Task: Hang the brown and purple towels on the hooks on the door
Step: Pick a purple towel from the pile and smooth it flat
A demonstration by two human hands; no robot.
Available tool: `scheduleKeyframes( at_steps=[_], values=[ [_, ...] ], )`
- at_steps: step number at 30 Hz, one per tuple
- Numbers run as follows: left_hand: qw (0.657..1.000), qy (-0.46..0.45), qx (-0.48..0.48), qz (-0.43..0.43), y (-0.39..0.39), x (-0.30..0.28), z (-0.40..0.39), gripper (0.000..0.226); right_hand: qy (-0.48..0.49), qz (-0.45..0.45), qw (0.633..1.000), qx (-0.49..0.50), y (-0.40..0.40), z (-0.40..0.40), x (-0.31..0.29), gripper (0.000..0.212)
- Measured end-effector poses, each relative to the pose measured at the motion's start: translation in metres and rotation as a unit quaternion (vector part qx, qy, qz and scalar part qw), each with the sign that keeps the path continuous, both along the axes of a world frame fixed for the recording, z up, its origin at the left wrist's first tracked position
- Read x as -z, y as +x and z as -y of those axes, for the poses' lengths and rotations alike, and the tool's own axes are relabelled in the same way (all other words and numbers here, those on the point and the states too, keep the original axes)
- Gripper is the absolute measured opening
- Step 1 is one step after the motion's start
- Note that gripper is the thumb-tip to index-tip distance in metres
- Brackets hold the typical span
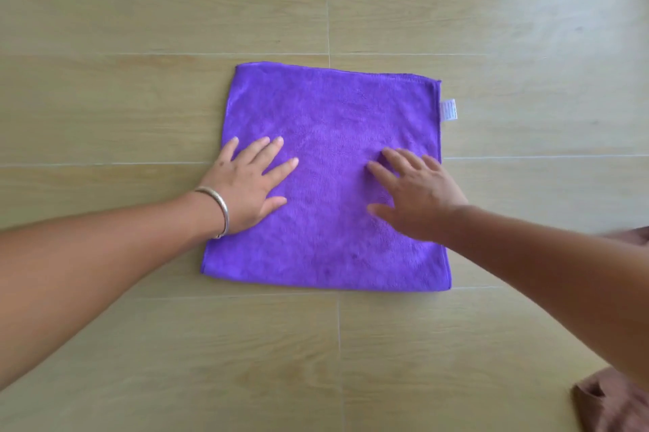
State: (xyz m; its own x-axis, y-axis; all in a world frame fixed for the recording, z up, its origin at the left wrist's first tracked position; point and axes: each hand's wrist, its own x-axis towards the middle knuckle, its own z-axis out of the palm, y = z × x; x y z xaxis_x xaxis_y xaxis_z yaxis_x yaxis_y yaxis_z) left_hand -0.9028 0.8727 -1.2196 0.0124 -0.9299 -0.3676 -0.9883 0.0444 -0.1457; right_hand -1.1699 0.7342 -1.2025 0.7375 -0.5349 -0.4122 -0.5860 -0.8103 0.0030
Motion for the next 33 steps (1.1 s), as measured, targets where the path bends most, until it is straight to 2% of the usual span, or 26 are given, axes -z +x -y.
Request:
scheduleKeyframes(
  at_steps=[3, 6, 8, 11, 13, 15, 17, 18, 20, 21, 24, 27, 30, 33],
  values=[
    [0.997, -0.017, 0.062, -0.043, -0.021, -0.01, -0.038, 0.072, 0.036, 0.017, 0.996, -0.077, -0.027, -0.041, -0.005, 0.081],
    [0.991, -0.003, 0.113, -0.066, -0.024, -0.013, -0.087, 0.076, 0.017, 0.036, 0.987, -0.157, -0.067, -0.065, -0.003, 0.086],
    [0.987, -0.013, 0.149, -0.06, -0.009, -0.013, -0.105, 0.071, -0.001, 0.034, 0.98, -0.196, -0.085, -0.068, 0.001, 0.084],
    [0.976, -0.058, 0.196, -0.075, 0.005, -0.019, -0.111, 0.048, -0.026, 0.063, 0.969, -0.237, -0.09, -0.067, 0.005, 0.061],
    [0.968, -0.087, 0.218, -0.093, 0.006, -0.021, -0.108, 0.049, -0.037, 0.08, 0.965, -0.246, -0.083, -0.069, 0.003, 0.042],
    [0.962, -0.082, 0.24, -0.096, 0.006, -0.027, -0.099, 0.05, -0.033, 0.079, 0.964, -0.251, -0.073, -0.066, -0.004, 0.031],
    [0.958, -0.068, 0.259, -0.103, 0.01, -0.041, -0.085, 0.027, -0.018, 0.057, 0.969, -0.238, -0.062, -0.053, -0.018, 0.012],
    [0.96, -0.064, 0.252, -0.106, 0.013, -0.053, -0.076, 0.027, -0.015, 0.04, 0.973, -0.226, -0.055, -0.043, -0.031, 0.003],
    [0.971, -0.05, 0.208, -0.103, 0.021, -0.083, -0.055, 0.043, -0.023, 0.013, 0.983, -0.181, -0.04, -0.017, -0.066, 0.006],
    [0.977, -0.062, 0.179, -0.099, 0.026, -0.101, -0.045, 0.045, -0.034, -0.003, 0.988, -0.151, -0.034, -0.005, -0.086, 0.003],
    [0.99, -0.086, 0.085, -0.079, 0.038, -0.169, -0.02, 0.04, -0.069, -0.037, 0.995, -0.067, -0.022, 0.025, -0.15, 0.022],
    [0.992, -0.09, -0.014, -0.089, 0.047, -0.241, -0.007, 0.019, -0.083, 0.002, 0.996, 0.008, -0.018, 0.045, -0.231, 0.024],
    [0.993, -0.08, -0.053, -0.071, 0.052, -0.324, 0.004, 0.024, -0.09, 0.022, 0.994, 0.06, -0.016, 0.058, -0.324, 0.021],
    [0.988, -0.109, -0.073, -0.076, 0.056, -0.424, 0.016, 0.028, -0.104, 0.032, 0.99, 0.093, -0.013, 0.062, -0.427, 0.02]
  ],
)
